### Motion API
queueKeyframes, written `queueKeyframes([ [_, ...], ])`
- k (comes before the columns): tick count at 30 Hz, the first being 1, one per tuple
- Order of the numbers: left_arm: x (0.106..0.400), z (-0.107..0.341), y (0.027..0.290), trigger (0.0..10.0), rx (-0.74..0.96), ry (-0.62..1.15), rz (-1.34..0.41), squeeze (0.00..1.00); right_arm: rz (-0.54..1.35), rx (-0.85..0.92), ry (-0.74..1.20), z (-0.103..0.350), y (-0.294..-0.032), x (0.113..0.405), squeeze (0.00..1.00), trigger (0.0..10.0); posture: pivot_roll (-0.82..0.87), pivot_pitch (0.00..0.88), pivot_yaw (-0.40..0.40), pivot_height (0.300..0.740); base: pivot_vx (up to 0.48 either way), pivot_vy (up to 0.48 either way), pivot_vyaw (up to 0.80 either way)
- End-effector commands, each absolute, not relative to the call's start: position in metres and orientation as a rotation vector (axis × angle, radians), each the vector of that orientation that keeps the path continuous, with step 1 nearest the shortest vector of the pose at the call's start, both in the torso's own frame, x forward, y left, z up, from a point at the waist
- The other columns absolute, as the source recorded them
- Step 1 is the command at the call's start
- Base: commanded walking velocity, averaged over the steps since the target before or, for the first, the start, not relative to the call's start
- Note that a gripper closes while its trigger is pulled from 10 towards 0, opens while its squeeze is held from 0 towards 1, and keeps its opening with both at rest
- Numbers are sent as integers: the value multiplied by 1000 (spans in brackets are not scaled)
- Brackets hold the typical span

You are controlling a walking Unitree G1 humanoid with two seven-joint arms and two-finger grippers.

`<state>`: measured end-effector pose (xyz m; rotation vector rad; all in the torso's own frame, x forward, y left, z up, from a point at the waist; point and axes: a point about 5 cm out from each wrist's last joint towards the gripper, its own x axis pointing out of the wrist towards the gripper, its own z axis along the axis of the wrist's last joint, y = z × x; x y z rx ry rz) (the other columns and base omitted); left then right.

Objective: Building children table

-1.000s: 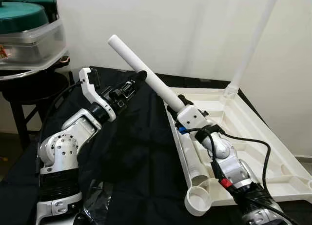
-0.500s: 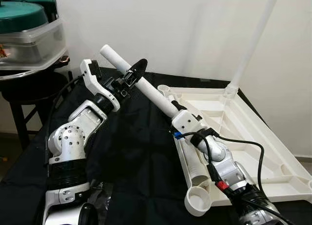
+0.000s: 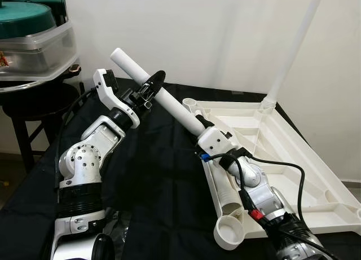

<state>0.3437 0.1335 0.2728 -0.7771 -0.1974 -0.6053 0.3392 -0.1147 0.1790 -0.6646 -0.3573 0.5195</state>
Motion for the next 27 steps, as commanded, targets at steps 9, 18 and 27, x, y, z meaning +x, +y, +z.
queueKeyframes([
  [9,344,277,128,0,-752,-207,-618,0,524,-715,-325,171,-116,340,1000,10000,56,0,-108,740,0,0,0],
  [18,337,294,123,3412,-634,-254,-648,0,459,-799,-153,158,-130,352,1000,10000,59,0,-111,740,0,0,0],
  [27,328,307,126,4627,-641,-313,-625,0,191,-625,6,161,-155,375,569,10000,70,0,-123,740,0,0,0],
])
